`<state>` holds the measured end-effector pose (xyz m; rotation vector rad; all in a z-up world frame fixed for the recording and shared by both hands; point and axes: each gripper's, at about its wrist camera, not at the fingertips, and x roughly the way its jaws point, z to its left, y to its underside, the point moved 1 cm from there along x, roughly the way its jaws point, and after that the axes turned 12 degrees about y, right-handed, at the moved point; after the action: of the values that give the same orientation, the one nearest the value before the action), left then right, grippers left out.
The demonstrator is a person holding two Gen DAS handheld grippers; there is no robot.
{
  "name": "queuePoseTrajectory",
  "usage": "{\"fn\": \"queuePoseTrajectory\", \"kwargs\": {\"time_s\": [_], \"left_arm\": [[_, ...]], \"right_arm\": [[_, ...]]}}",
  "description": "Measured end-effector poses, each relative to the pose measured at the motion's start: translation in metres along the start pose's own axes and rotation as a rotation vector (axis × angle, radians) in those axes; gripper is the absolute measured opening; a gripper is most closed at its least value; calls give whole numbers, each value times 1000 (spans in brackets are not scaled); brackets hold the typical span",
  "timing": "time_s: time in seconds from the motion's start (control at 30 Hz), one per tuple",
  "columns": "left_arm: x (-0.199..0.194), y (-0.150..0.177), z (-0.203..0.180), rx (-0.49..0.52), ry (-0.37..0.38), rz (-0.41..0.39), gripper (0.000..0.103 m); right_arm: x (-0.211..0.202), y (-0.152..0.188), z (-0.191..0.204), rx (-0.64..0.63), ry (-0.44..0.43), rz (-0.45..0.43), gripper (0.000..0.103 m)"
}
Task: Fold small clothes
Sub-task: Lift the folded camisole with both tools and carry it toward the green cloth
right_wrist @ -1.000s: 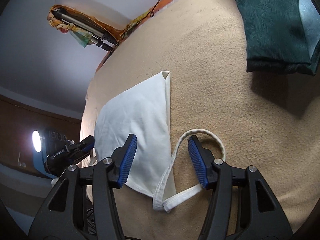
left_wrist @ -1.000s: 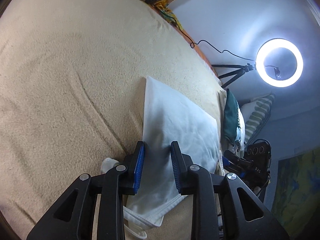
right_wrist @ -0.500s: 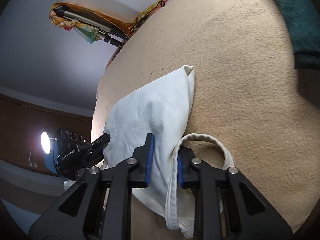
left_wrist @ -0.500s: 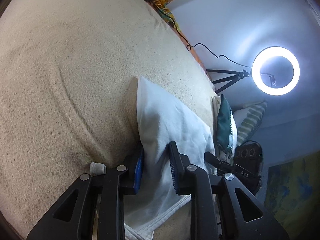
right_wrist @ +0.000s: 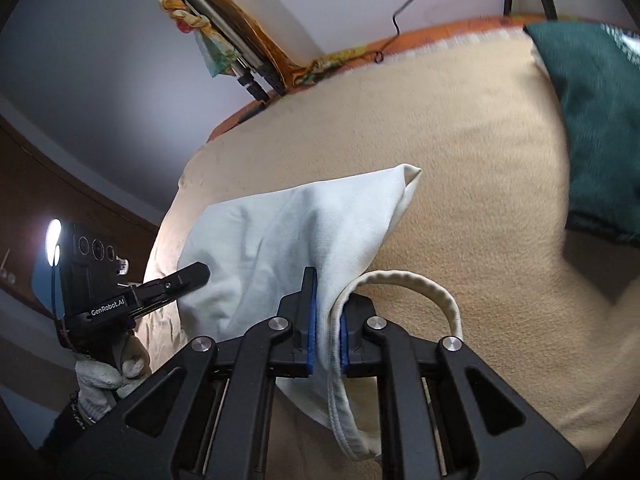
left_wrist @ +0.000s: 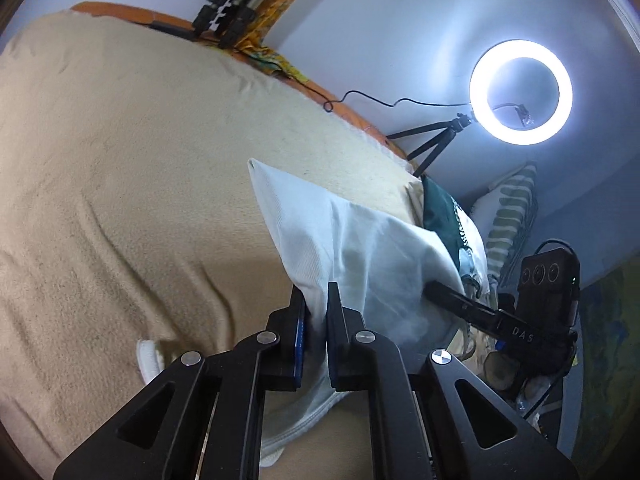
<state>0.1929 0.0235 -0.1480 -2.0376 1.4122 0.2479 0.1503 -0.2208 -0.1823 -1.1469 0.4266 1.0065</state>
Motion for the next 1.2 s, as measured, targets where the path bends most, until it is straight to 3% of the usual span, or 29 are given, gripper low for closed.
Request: {"fn": "queuePoseTrajectory", "kwargs": {"time_s": [0.23,0.47,0.77,1.2], "left_arm": [[6,-10,-30,68,36,-10,7],[34,-21,-67,149,83,-5,7],[94,-31,-124,234,151,32,7],[200,-44,-192,324,183,106,7]], "right_arm": [[-36,-8,-1,-24,32,-83,10],[-76,-22,-27,-23,66,-160,10],[-122,-48,-95,24,144,-238,9],[-163,-94,-194,73,298,-309,9]]}}
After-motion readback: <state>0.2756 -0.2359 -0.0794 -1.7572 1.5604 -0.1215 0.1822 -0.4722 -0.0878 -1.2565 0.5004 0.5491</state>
